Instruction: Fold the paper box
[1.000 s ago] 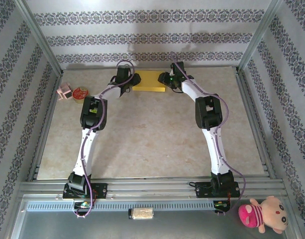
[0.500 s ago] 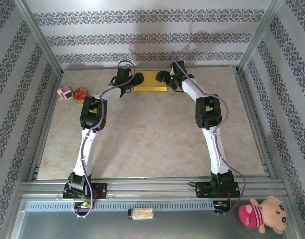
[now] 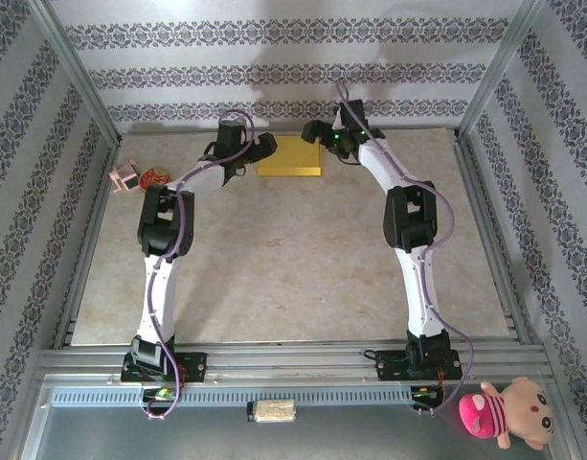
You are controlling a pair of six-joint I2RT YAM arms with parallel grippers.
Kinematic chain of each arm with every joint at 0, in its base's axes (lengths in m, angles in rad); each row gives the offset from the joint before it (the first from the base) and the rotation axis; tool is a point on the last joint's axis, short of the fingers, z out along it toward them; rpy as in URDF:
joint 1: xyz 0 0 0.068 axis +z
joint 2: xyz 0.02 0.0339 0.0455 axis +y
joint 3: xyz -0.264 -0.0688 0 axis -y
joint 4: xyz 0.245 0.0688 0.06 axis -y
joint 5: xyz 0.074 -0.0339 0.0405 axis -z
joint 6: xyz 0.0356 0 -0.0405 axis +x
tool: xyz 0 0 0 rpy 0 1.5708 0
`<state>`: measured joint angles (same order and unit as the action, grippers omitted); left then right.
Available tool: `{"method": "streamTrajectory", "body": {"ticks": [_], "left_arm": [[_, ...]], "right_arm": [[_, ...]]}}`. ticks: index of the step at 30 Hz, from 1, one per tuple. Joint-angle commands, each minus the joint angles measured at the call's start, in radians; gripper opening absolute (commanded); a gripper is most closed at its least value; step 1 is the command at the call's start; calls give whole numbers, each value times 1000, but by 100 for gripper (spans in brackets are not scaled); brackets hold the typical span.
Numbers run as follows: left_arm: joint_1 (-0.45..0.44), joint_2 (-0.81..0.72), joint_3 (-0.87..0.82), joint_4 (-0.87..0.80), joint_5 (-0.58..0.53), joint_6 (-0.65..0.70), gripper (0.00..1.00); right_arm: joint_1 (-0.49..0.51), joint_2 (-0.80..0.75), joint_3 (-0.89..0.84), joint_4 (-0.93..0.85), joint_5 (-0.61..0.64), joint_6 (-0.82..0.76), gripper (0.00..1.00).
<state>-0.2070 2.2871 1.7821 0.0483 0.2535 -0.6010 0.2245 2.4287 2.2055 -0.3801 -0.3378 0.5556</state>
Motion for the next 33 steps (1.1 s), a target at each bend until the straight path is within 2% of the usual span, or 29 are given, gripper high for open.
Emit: {"method": "streamTrajectory", "body": {"ticks": [1, 5, 10, 14, 18, 22, 27, 30, 33], "left_arm": [[31, -218, -115, 12, 6, 48, 99], [50, -478, -340, 73, 55, 114, 99], [53, -789, -546, -5, 11, 242, 99], [52, -1000, -701, -58, -5, 340, 99], [51, -1179, -851, -82, 29, 395, 99], [51, -1295, -1007, -86, -33, 427, 99], [51, -1364, -1214, 33, -213, 434, 99], [51, -1381, -1307, 131, -310, 413, 99], [51, -1369, -1324, 112, -400, 413, 99]], "right_arm": [[-5, -206, -81, -5, -25, -76, 98], [-6, -427, -262, -3, -7, -164, 98], [-9, -714, -506, 2, 67, -267, 98], [-8, -946, -766, 35, 191, -320, 98], [-12, -1156, -1057, 114, 337, -353, 98], [-22, -1311, -1334, 268, 483, -452, 98], [-67, -1338, -1571, 488, 603, -526, 98], [-110, -1235, -1596, 545, 610, -496, 98], [-129, -1081, -1573, 594, 611, -495, 98]]}}
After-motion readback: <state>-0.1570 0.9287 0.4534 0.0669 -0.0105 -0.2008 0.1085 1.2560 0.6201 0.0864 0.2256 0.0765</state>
